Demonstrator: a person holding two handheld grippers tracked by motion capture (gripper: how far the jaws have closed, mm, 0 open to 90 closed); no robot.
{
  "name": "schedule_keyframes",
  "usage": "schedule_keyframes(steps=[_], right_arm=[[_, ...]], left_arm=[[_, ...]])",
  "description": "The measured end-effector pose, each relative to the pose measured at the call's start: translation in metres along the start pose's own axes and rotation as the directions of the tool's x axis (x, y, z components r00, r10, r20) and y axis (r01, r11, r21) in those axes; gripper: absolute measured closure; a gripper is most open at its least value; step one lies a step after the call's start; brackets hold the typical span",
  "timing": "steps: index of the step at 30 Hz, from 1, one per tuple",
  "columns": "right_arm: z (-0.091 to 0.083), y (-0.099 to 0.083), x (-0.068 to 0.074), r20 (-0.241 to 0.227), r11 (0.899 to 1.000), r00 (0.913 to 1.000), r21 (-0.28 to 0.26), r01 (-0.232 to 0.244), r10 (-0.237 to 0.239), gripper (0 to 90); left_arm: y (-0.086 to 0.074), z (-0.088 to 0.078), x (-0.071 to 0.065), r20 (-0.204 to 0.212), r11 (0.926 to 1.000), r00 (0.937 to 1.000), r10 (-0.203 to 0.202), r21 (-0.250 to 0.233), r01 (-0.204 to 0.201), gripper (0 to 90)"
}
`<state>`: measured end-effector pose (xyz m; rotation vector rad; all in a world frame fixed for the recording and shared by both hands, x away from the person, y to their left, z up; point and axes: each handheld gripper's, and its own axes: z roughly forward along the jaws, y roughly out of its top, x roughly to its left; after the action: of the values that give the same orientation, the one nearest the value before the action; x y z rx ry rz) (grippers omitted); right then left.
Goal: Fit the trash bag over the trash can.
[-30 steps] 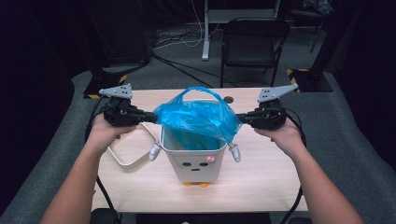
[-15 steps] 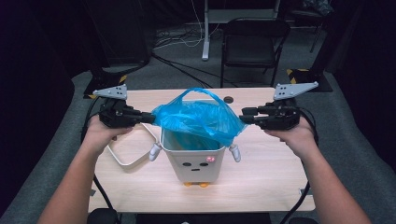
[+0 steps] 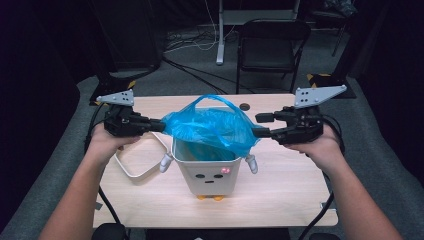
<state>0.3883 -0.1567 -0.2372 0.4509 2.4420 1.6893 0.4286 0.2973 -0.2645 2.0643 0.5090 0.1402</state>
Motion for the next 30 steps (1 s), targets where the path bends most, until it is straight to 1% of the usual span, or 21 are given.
schedule_keyframes(steps=[2, 3, 5, 6, 7, 8, 11, 13, 14, 16, 17, 18, 19, 20, 22, 23, 24, 27, 28, 29, 30], right_arm=[[0.006, 0.002, 0.003, -0.023, 1.000, 0.9997, 0.009, 0.011, -0.011, 48.9], [0.009, 0.002, 0.004, -0.033, 1.000, 0.9993, 0.016, 0.021, -0.021, 51.5], [0.013, 0.003, 0.007, -0.040, 0.999, 0.9984, 0.035, 0.041, -0.039, 61.3], [0.013, 0.003, 0.007, -0.040, 0.999, 0.9984, 0.035, 0.041, -0.039, 61.3], [0.015, 0.004, 0.009, -0.035, 0.998, 0.9981, 0.043, 0.052, -0.050, 65.1], [0.018, 0.005, 0.010, -0.035, 0.997, 0.9977, 0.056, 0.061, -0.059, 72.0], [0.019, 0.005, 0.009, -0.034, 0.996, 0.9976, 0.061, 0.063, -0.061, 78.4], [0.019, 0.005, 0.009, -0.031, 0.996, 0.9975, 0.061, 0.065, -0.063, 79.9], [0.019, 0.006, 0.008, -0.029, 0.996, 0.9976, 0.060, 0.064, -0.062, 81.8], [0.020, 0.005, 0.007, -0.024, 0.996, 0.9978, 0.063, 0.063, -0.062, 82.1], [0.020, 0.005, 0.007, -0.024, 0.996, 0.9978, 0.063, 0.063, -0.062, 82.1], [0.020, 0.005, 0.006, -0.023, 0.996, 0.9980, 0.065, 0.060, -0.059, 82.2], [0.020, 0.005, 0.005, -0.020, 0.996, 0.9982, 0.064, 0.057, -0.056, 82.5], [0.020, 0.004, 0.005, -0.020, 0.996, 0.9982, 0.065, 0.058, -0.057, 82.6], [0.020, 0.004, 0.004, -0.015, 0.996, 0.9982, 0.068, 0.059, -0.058, 82.8], [0.020, 0.004, 0.003, -0.014, 0.996, 0.9981, 0.067, 0.060, -0.059, 82.9], [0.020, 0.004, 0.003, -0.014, 0.996, 0.9982, 0.065, 0.059, -0.058, 83.0], [0.020, 0.004, 0.002, -0.010, 0.996, 0.9983, 0.064, 0.057, -0.057, 83.1], [0.020, 0.004, 0.001, -0.006, 0.996, 0.9984, 0.065, 0.056, -0.056, 83.2], [0.020, 0.004, 0.000, 0.003, 0.996, 0.9984, 0.068, 0.056, -0.056, 84.0], [0.020, 0.004, -0.001, 0.007, 0.996, 0.9984, 0.069, 0.055, -0.055, 84.3]], left_arm=[[0.000, -0.002, -0.001, 0.003, 1.0000, 1.0000, -0.004, -0.008, 0.004, 74.3], [0.001, -0.003, -0.001, 0.002, 0.9999, 1.0000, -0.005, -0.010, 0.005, 72.1], [0.002, -0.006, -0.002, -0.004, 0.9998, 1.0000, -0.007, -0.017, 0.007, 64.8], [0.002, -0.006, -0.002, -0.004, 0.9998, 1.0000, -0.007, -0.017, 0.007, 61.6], [0.003, -0.008, -0.003, -0.008, 0.9997, 0.9999, -0.008, -0.023, 0.008, 61.6], [0.006, -0.011, -0.004, -0.016, 0.9995, 0.9999, -0.006, -0.032, 0.006, 57.4], [0.011, -0.014, -0.006, -0.019, 0.9991, 0.9998, 0.006, -0.042, -0.006, 54.1], [0.013, -0.014, -0.007, -0.016, 0.9990, 0.9998, 0.012, -0.042, -0.013, 53.5], [0.018, -0.012, -0.009, -0.017, 0.9987, 0.9996, 0.023, -0.045, -0.023, 52.7], [0.024, -0.009, -0.010, -0.012, 0.9983, 0.9994, 0.033, -0.046, -0.034, 51.6], [0.024, -0.009, -0.010, -0.012, 0.9983, 0.9994, 0.033, -0.046, -0.034, 51.3], [0.027, -0.006, -0.011, -0.006, 0.9981, 0.9991, 0.041, -0.046, -0.041, 51.3], [0.032, 0.000, -0.012, 0.007, 0.9974, 0.9980, 0.062, -0.035, -0.062, 50.5], [0.034, 0.004, -0.012, 0.015, 0.9973, 0.9976, 0.067, -0.031, -0.067, 50.4], [0.038, 0.010, -0.012, 0.022, 0.9971, 0.9971, 0.074, -0.019, -0.073, 50.7], [0.038, 0.010, -0.012, 0.022, 0.9971, 0.9971, 0.074, -0.019, -0.073, 52.3], [0.042, 0.014, -0.011, 0.039, 0.9969, 0.9962, 0.078, -0.012, -0.077, 55.1], [0.044, 0.017, -0.011, 0.040, 0.9963, 0.9955, 0.086, 0.000, -0.086, 68.4], [0.045, 0.017, -0.011, 0.042, 0.9965, 0.9956, 0.083, 0.002, -0.084, 68.4], [0.046, 0.017, -0.010, 0.040, 0.9967, 0.9959, 0.081, 0.002, -0.081, 77.4], [0.048, 0.017, -0.008, 0.040, 0.9969, 0.9961, 0.079, -0.001, -0.079, 79.5]])
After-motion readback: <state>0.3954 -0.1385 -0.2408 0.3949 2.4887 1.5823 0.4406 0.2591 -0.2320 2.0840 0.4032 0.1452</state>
